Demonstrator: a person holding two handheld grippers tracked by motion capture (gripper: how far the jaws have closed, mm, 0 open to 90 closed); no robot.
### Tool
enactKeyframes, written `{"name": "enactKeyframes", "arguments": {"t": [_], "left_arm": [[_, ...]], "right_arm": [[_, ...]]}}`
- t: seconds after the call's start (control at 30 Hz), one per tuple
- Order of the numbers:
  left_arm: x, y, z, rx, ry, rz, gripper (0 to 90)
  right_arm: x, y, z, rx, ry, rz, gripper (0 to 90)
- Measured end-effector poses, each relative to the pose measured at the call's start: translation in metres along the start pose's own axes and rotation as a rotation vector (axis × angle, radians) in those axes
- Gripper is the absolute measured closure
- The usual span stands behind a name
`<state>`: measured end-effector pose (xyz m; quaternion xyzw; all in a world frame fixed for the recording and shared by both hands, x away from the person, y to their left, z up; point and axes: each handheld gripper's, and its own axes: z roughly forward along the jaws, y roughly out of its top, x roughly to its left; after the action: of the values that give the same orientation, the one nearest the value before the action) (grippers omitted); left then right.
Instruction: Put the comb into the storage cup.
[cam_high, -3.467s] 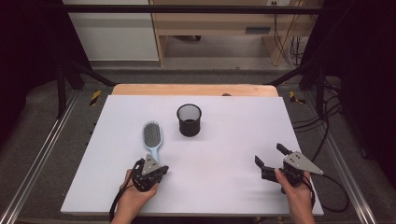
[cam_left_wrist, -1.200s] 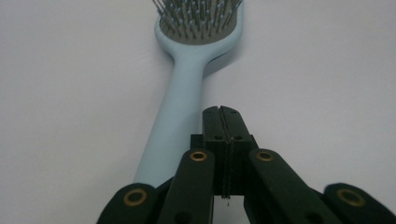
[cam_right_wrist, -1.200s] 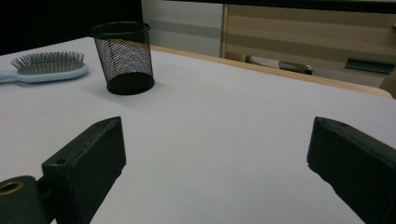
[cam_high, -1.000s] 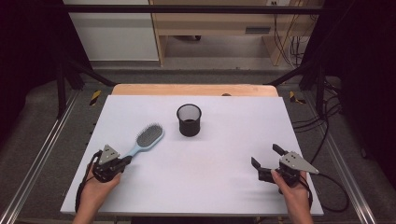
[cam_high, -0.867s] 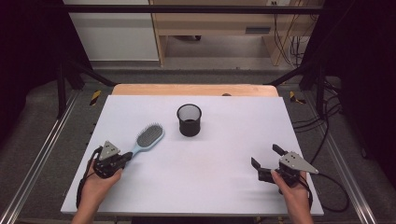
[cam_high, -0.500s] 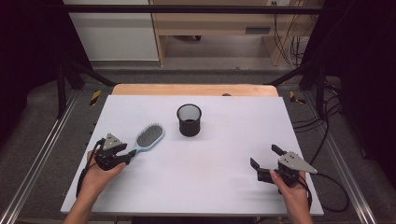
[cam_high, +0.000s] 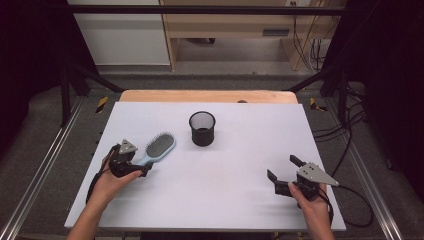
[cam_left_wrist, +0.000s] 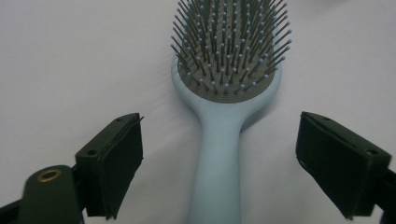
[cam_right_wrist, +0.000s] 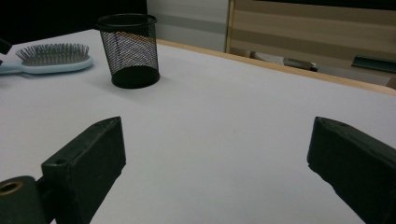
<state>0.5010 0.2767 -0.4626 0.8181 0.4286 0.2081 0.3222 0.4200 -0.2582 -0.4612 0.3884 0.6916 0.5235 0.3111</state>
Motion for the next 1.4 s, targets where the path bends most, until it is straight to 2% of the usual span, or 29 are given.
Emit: {"name": "enactKeyframes", "arguments": {"t": [0.17,0.2,0.3,0.7,1.03,1.13,1.27,1.4], "left_arm": [[-0.001,0.002,0.006,0.015,-0.019,0.010,27.1],[-0.001,0.002,0.007,0.017,-0.026,0.011,33.5],[0.000,0.003,0.009,0.026,-0.028,0.006,40.4],[0.005,0.000,0.012,0.061,-0.054,-0.003,53.1],[0.004,0.002,0.013,0.067,-0.059,0.002,58.9],[0.003,0.002,0.013,0.069,-0.061,0.007,63.6],[-0.001,0.004,0.013,0.081,-0.052,0.015,68.3],[-0.004,0.005,0.012,0.087,-0.034,0.022,68.7]], "right_arm": [[0.000,0.000,0.000,0.000,0.001,0.000,4.7],[0.000,0.000,0.000,0.000,0.002,-0.001,4.7],[0.000,0.000,0.000,0.000,0.002,-0.001,4.7],[0.001,0.000,0.000,0.005,0.002,0.000,4.7],[0.002,-0.001,0.001,0.012,0.006,-0.007,4.7],[0.002,-0.001,0.002,0.013,0.007,-0.008,4.7],[0.002,-0.001,0.001,0.010,0.009,-0.004,4.7],[0.002,-0.001,0.002,0.013,0.010,-0.006,4.7]]}}
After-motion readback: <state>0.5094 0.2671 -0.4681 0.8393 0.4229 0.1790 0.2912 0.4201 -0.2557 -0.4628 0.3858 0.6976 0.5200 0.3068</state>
